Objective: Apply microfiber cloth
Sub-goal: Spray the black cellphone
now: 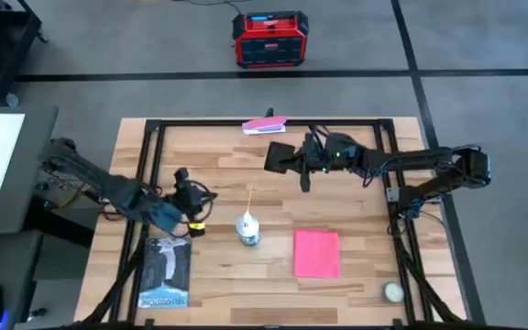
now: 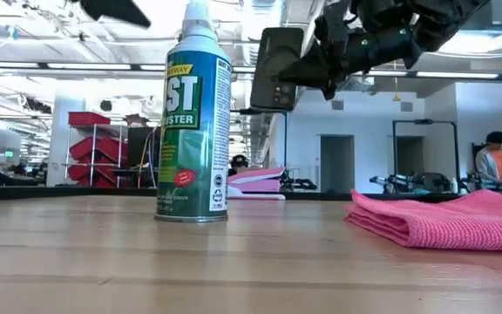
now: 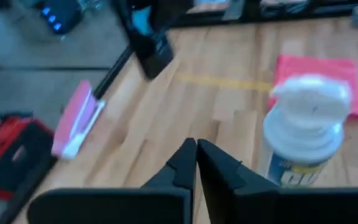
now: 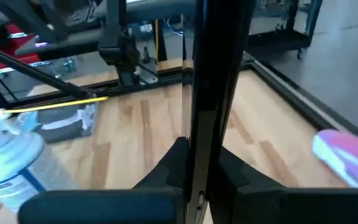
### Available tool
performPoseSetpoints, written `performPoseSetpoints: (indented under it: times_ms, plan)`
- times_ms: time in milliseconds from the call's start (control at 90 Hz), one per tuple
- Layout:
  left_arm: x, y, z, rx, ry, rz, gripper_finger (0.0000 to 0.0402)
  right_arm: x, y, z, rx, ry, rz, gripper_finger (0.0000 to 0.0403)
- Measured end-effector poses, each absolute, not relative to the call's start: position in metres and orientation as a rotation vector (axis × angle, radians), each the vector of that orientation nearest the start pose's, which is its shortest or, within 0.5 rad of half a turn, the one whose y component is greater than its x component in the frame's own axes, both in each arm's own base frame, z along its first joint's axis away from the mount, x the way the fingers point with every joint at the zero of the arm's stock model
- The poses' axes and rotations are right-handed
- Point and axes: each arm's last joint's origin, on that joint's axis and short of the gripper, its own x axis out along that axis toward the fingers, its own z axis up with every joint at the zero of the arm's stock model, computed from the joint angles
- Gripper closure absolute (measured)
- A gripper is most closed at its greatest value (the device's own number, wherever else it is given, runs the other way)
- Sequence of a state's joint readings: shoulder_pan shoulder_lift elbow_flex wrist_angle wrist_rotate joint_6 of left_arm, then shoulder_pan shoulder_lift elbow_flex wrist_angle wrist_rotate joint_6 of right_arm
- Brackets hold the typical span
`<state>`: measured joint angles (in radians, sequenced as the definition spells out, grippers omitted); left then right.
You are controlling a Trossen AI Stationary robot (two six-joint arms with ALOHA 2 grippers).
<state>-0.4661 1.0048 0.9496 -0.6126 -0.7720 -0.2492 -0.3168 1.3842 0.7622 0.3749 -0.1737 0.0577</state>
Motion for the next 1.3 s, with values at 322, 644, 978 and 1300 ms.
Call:
performPoseSetpoints:
  times_ms: [322,644,978,1300]
  plan:
    - [0.210,-0.059,0.335,0.256,0.642,0.239,0.0402,0.326,-0.123,0.221,0.064,0.308,-0.033,0.0389]
    - [0.242,-0.052,0.342,0.300,0.777,0.129,0.0402,0.354,-0.142,0.233,0.038,0.298,-0.061,0.0389]
    - [0.276,-0.061,0.352,0.379,0.892,0.026,0.0402,0.346,-0.131,0.248,0.035,0.367,-0.219,0.0389]
    - [0.288,-0.066,0.351,0.377,0.961,0.003,0.0402,0.351,-0.093,0.251,0.073,0.414,-0.191,0.0389]
